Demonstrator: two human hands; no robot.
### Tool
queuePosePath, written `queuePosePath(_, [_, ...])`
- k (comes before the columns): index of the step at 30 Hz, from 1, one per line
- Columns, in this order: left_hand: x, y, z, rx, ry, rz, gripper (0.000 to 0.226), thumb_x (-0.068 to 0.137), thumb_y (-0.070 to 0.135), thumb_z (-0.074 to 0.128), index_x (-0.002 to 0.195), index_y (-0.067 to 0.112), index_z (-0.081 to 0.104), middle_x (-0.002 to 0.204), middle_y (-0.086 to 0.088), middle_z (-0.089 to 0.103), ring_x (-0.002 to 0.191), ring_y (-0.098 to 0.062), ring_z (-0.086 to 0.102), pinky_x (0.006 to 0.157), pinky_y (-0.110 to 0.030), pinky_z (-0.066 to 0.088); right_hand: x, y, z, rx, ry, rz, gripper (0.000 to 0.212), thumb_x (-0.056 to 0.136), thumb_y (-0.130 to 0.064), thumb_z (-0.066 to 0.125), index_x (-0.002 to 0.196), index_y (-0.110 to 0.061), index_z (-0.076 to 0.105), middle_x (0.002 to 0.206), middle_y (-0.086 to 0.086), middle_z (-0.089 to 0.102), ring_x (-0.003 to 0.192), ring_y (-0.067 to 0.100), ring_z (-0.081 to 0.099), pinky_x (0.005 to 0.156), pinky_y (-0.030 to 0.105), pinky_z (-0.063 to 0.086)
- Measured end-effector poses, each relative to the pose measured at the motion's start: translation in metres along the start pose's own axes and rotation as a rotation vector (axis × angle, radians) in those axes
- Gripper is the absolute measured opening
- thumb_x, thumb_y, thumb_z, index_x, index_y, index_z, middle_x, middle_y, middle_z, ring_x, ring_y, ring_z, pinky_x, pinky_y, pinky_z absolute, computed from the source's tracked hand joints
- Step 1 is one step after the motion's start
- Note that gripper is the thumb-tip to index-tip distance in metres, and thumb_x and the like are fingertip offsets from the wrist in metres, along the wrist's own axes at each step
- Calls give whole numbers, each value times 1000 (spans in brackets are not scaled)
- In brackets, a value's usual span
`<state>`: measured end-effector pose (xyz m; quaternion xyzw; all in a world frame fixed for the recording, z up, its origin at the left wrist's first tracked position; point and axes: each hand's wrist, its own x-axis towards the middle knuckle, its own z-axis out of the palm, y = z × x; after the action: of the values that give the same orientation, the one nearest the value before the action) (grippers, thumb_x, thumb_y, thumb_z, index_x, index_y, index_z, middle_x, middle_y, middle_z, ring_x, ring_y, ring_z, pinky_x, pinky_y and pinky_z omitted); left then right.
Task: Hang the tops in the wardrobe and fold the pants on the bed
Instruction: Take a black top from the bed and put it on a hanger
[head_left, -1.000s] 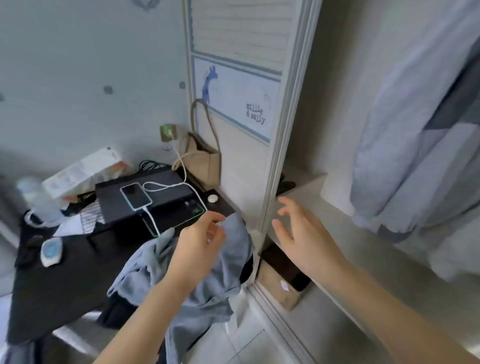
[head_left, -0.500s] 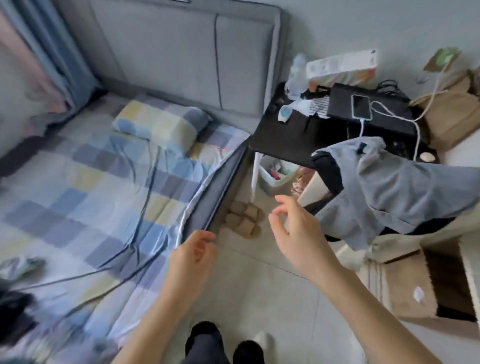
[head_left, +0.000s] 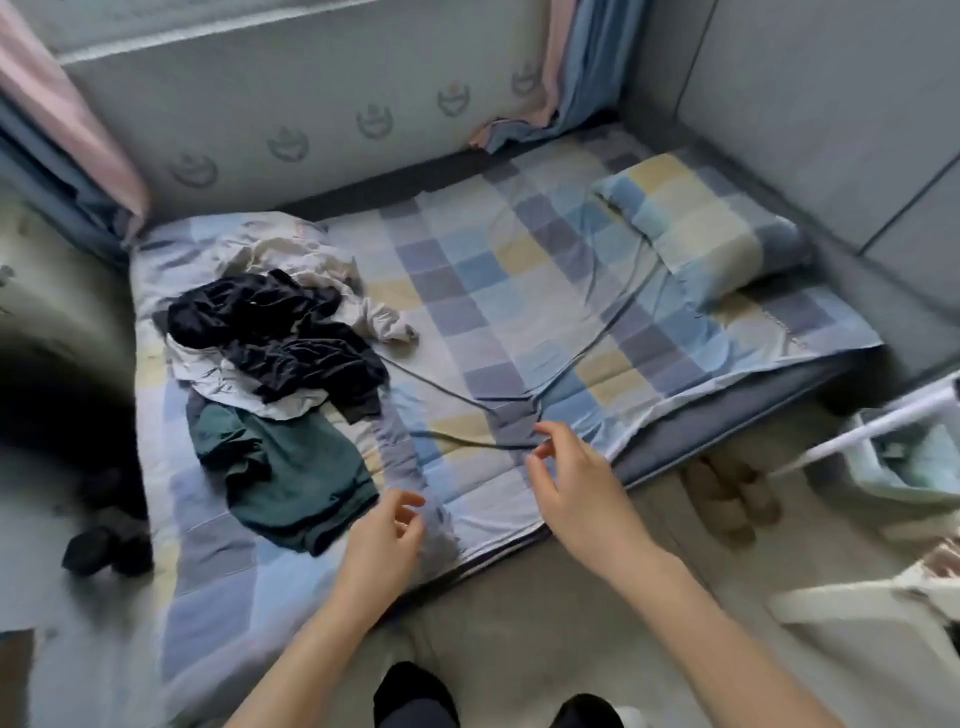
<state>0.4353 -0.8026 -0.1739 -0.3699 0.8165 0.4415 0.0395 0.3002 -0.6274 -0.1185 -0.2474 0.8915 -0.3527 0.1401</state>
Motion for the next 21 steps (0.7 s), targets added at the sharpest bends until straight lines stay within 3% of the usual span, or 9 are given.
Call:
queuePosePath(4, [51,-91,-72,-3,10,-197,16,91,11,55,103,20,61,96,1,66,88,-16,60,70,-28,44,58,-54,95,-64,-189,23,34,98,-26,45,130,-12,44,116,8,57,107,28,53,83,40,45])
queuePosePath(11, [116,-228,-144,-133,-19,-522,13,90,7,57,102,10,60,98,-12,64,96,-32,63,85,-39,51,137,-94,242,-264,-452,58,38,100,-29,41,133,-12,41,127,9,54,116,27,49,92,40,45])
queuePosePath(16, [182,-272,-160,-200,-19,-541,12,88,9,58,100,11,61,106,-15,68,97,-31,62,84,-37,50,200,-90,320,-359,-568,58,33,99,-29,42,125,-9,45,115,11,59,102,29,56,82,40,49])
queuePosePath(21, [268,-291,-164,-255,26,-507,19,88,18,61,106,13,64,107,-5,66,103,-24,60,84,-31,48,282,-75,382,-416,-590,63,35,98,-27,45,126,-6,48,120,14,59,108,31,56,79,31,41])
